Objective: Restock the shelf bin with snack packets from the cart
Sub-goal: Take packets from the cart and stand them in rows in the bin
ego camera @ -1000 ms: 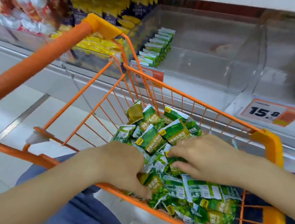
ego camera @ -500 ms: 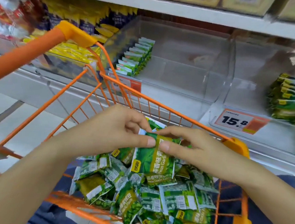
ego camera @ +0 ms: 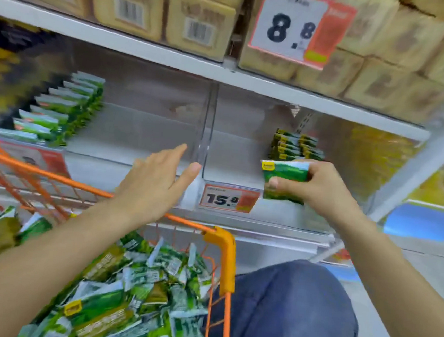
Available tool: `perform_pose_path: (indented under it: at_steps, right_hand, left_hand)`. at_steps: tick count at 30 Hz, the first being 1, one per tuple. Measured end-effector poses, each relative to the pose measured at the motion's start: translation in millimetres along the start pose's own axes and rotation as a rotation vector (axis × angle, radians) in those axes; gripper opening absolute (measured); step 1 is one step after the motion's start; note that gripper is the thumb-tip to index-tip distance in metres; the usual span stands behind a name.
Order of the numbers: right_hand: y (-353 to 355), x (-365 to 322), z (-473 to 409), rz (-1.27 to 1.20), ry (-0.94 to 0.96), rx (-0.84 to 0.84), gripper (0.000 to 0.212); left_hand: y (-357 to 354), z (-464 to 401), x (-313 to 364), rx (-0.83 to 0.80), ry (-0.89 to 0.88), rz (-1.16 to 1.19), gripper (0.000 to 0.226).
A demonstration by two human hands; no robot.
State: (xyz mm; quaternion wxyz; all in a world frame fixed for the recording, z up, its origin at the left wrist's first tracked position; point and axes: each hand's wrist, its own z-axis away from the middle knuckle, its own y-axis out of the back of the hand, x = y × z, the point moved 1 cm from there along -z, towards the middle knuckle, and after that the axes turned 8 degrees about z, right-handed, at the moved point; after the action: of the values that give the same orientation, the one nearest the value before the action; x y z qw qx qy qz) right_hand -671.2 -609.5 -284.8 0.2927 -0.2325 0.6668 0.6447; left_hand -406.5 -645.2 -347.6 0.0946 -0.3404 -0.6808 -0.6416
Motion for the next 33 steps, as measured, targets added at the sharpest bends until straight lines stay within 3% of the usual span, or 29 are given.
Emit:
perform_pose_path:
  at_steps: [3,5,10,15,19,26,33]
  right_hand:
    - [28,31,-19,0.05,-0.036,0.215,0.021]
    - [35,45,-33,0.134,-0.063,0.266,0.027]
    - [26,64,-73,0.622,-0.055,0.06,0.061]
    - [11,73,-93,0.876,0.061,-0.167,0.051]
    - [10,78,-100,1.137,0.168,-0.126,0.043]
    - [8,80,-102,1.262,0.276,-0.149,0.045]
    - [2,81,-102,1.4,0.242,-0.069,0.04]
  left_hand:
    - [-13,-6,-2,-0.005,-0.037,-0.246,0.095]
    - [-16,-6,-4,0.003,-0.085,-0.29,0.093]
    - [-18,-5,-6,0.029,-0.098,-0.301,0.087]
    - [-17,-5,-6,0.026,-0.101,-0.281,0.085]
    - [-17,-5,-4,0.024,-0.102,-0.272,0.085]
    - [-18,-4,-3,0.036,-0.109,-0.275,0.085]
    - [-16,-3,-3,0.047,-0.11,-0.252,0.089]
